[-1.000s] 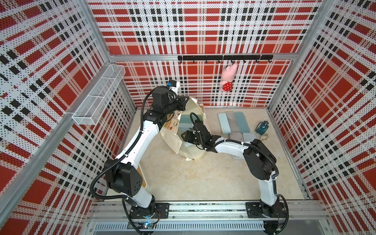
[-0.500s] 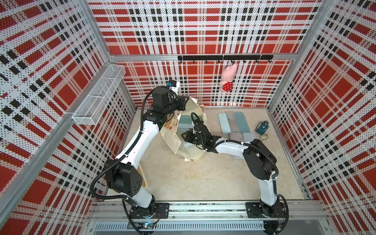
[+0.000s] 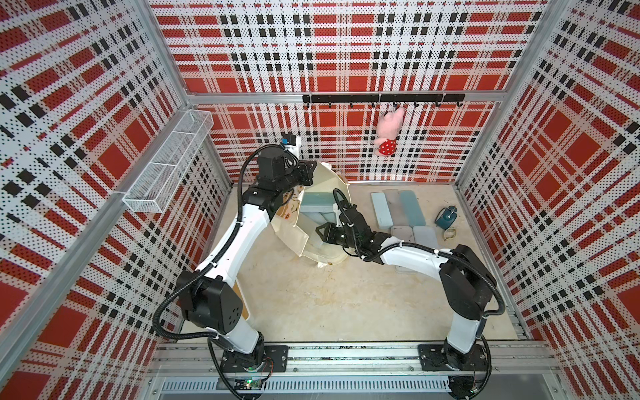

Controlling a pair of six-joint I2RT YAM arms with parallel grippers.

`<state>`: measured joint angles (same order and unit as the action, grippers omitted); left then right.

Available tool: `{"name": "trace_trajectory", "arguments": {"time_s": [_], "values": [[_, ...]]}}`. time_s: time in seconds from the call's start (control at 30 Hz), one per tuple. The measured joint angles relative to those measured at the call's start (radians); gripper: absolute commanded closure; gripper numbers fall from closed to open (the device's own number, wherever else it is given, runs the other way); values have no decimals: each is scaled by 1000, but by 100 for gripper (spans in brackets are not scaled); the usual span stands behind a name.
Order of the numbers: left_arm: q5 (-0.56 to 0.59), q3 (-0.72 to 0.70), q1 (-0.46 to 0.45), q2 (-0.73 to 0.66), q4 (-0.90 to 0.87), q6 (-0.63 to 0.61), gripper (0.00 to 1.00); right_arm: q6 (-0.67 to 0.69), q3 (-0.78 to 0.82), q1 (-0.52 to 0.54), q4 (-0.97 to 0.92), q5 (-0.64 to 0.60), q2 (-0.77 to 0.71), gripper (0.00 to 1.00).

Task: Take out the pencil case from the canvas bag
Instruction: Pick up the pencil case from the canvas bag, then place the pencil case at the center of the board.

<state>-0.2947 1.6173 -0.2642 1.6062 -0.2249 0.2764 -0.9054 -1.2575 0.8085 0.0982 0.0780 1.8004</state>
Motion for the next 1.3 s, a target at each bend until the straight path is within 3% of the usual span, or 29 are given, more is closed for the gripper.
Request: {"name": "trace_trajectory", "arguments": {"time_s": [0.9, 1.1, 1.3], "values": [[196, 110, 124, 71, -84, -6, 100, 116, 408, -2, 57, -110, -552, 77], [237, 127, 163, 74, -107, 13, 100, 115, 518, -6, 68, -182, -698, 78], [256, 137, 183, 76, -129, 26, 100, 35, 627, -6, 31, -345, -825, 79]]}}
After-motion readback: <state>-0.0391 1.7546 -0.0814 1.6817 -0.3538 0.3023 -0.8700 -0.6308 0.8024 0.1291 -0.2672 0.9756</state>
